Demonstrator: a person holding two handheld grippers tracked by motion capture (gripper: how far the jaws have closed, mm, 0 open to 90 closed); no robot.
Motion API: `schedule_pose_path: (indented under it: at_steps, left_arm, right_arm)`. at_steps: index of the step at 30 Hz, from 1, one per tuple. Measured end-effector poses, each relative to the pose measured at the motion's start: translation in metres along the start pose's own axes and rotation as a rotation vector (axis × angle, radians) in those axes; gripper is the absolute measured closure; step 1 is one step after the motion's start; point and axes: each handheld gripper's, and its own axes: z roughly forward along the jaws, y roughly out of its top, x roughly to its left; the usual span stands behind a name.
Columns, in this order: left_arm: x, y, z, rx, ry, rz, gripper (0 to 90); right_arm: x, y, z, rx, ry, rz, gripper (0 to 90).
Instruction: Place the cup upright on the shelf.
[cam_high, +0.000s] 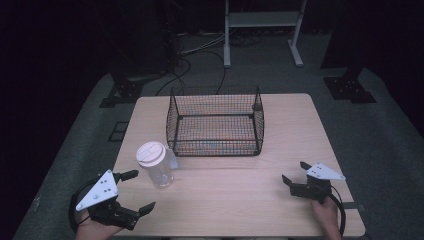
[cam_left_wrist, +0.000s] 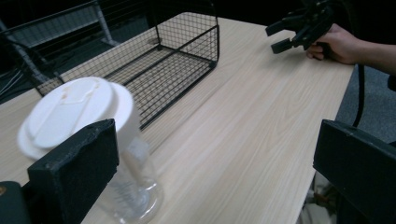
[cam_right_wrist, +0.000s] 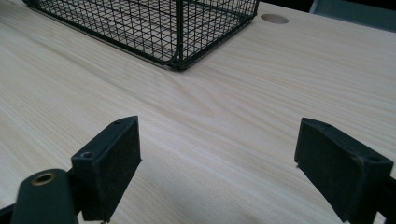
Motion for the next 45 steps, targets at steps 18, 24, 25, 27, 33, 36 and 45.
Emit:
schedule_pose_path:
  at_steps: [18, 24, 25, 27, 33, 36, 45]
  left_arm:
    - [0.046, -0.017, 0.014, 0.074, 0.09, -0.078, 0.0]
    - [0.054, -0.017, 0.025, 0.093, 0.095, -0.084, 0.0]
    - [0.054, -0.017, 0.025, 0.093, 0.095, -0.084, 0.0]
    - [0.058, -0.019, 0.03, 0.117, 0.1, -0.085, 0.0]
    - [0.062, -0.023, 0.035, 0.131, 0.114, -0.097, 0.0]
    - [0.065, -0.023, 0.039, 0.141, 0.114, -0.093, 0.0]
    - [0.073, -0.02, 0.054, 0.161, 0.092, -0.099, 0.0]
  right_arm:
    - [0.001, 0.0, 0.0, -0.001, 0.008, -0.003, 13.5]
    - [0.001, 0.0, 0.0, -0.002, 0.01, -0.003, 13.5]
    - [0.001, 0.0, 0.0, -0.002, 0.01, -0.003, 13.5]
    - [0.001, 0.0, 0.0, -0.001, 0.01, -0.007, 13.5]
    - [0.001, 0.0, 0.0, -0.001, 0.012, -0.009, 13.5]
    - [0.001, 0.0, 0.0, 0.001, 0.011, -0.011, 13.5]
    - [0.001, 0.0, 0.0, 0.0, 0.012, -0.01, 13.5]
